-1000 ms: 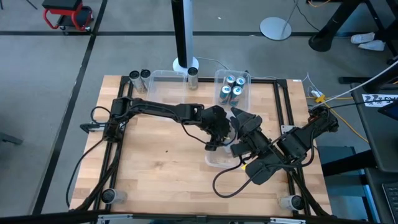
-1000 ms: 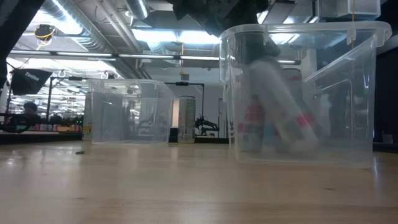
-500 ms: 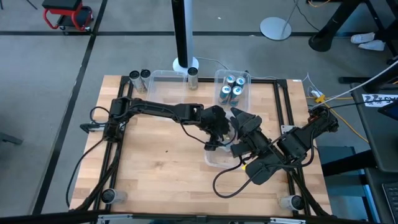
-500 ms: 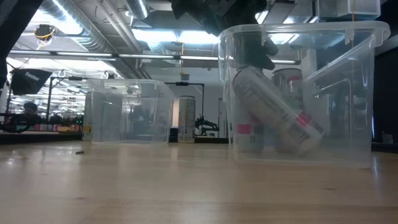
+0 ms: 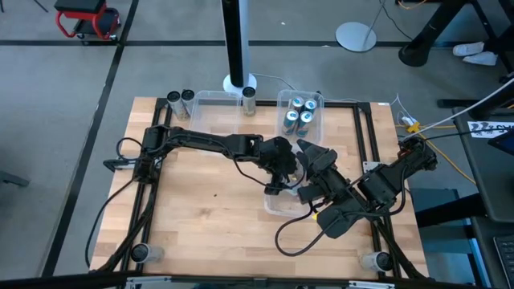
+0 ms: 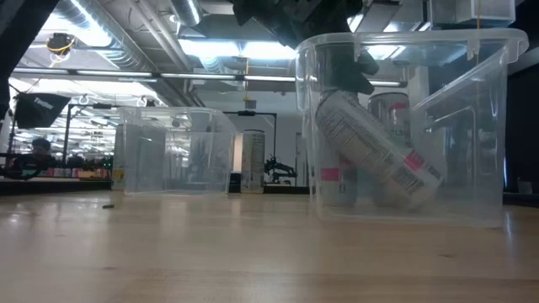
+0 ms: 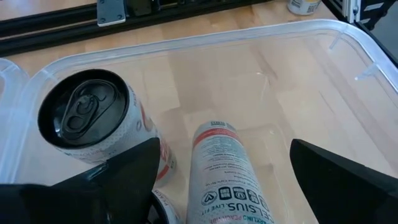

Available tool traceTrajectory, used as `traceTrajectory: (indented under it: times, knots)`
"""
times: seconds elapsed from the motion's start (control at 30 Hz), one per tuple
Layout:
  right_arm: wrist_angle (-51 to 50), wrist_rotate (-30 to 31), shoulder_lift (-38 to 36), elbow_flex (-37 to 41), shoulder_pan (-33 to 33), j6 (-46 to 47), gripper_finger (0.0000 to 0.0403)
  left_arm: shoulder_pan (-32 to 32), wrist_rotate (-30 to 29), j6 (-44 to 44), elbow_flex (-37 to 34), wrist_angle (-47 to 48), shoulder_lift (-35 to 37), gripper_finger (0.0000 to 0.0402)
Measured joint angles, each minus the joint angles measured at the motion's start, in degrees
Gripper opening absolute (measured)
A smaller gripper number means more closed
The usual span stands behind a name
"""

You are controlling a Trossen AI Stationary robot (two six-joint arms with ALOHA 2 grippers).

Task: Sort soda cans
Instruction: Put the white pink soda can into the bottom right transparent bin

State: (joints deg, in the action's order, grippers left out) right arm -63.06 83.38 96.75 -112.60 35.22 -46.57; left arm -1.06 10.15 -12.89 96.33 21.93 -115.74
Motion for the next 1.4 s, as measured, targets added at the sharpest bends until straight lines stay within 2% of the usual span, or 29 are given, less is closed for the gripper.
traceTrajectory:
  times: [0.2, 0.33, 0.53, 0.67, 0.77, 0.93, 1.07, 1.4]
  knots:
    - [-0.79, -3.63, -0.06, 0.31, 0.00, 0.02, 0.0365, 0.00, 0.02, -0.04, 0.00, 0.04, 0.02, 0.0347]
    - [-5.63, -6.69, -0.07, 1.71, 0.05, 1.46, 0.0365, 0.00, 0.04, -0.76, 0.00, 0.26, 0.02, 0.0347]
    - [-20.48, -8.49, -0.07, 4.13, 1.41, 18.52, 0.0365, 0.00, 0.17, -0.76, 0.00, 0.24, 0.04, 0.0347]
    - [-26.66, -10.02, -0.10, 6.75, 3.37, 28.06, 0.0365, 0.00, 0.17, -0.71, 0.00, 0.30, 0.04, 0.0347]
    - [-27.05, -12.82, -0.17, 8.50, 5.02, 30.14, 0.0365, 0.00, 0.17, -0.66, 0.00, 0.58, 0.13, 0.0347]
    - [-26.91, -21.27, -0.17, 11.67, 7.04, 32.83, 0.0365, 0.00, 0.17, -0.65, 0.02, 1.12, 0.17, 0.0347]
    - [-26.95, -25.07, -0.15, 15.29, 7.30, 36.45, 0.0365, 0.00, 0.17, -0.65, 0.04, 1.37, 0.22, 0.0347]
    - [-26.87, -27.78, -0.15, 21.91, 5.55, 45.44, 0.0365, 0.00, 0.15, -1.29, 0.07, 1.70, 0.26, 0.0347]
